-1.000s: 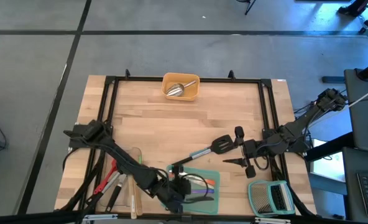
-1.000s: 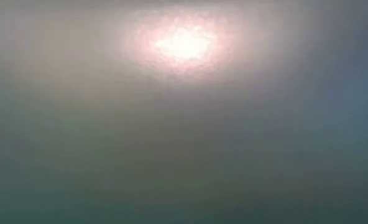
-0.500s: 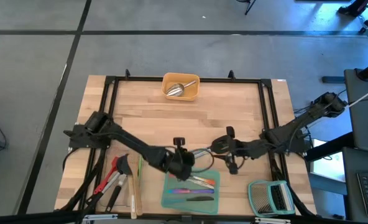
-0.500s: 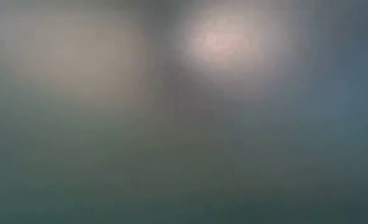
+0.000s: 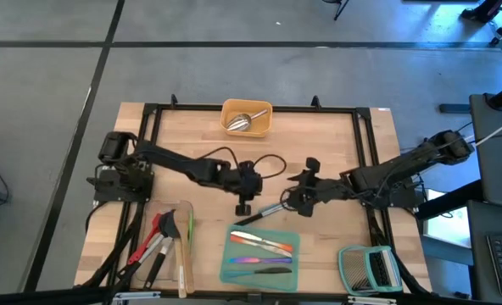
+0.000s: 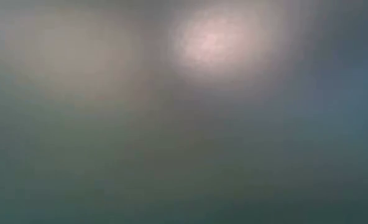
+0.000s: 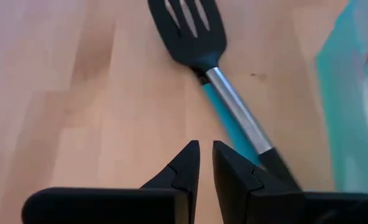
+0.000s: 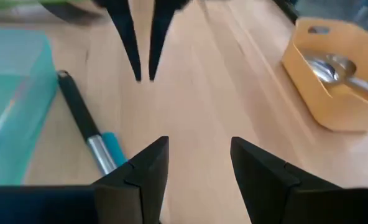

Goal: Pick & Place Kitchen Items
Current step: Put the slotted spatula into the transparent bin

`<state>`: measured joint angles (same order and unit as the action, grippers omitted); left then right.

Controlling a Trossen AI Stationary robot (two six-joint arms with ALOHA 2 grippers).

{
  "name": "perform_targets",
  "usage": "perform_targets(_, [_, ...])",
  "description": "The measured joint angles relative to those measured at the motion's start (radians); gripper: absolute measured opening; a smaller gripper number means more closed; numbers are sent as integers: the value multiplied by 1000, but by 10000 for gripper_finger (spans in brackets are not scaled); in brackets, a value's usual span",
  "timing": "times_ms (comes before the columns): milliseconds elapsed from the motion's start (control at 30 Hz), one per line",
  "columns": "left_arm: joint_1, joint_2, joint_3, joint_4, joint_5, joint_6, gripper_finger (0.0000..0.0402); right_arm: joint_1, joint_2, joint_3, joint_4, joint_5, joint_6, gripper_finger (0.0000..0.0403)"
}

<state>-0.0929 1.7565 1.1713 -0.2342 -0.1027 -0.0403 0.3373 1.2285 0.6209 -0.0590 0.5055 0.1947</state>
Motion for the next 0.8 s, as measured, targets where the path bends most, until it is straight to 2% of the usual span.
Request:
perform_targets(67, [18, 0, 0, -1, 0, 32, 42, -30, 0, 0, -36, -72, 1, 177])
perform_targets(167, [45, 5, 0, 9, 0, 67, 43, -93, 2, 0, -69, -261, 1, 177])
perform_targets(267, [71, 7, -24, 70, 0, 87, 41, -148, 42, 0, -72, -354, -2, 177])
perform_targets(433, [136, -3, -141, 323, 84, 67, 36, -209, 134, 0, -53, -401, -47, 177])
perform_targets(600, [186, -4, -259, 514, 228, 13, 38, -222, 187, 0, -32, -336, -76, 177])
perform_targets(800, [201, -6, -283, 531, 185, 2, 38, -243, 192, 0, -31, -415, -79, 177])
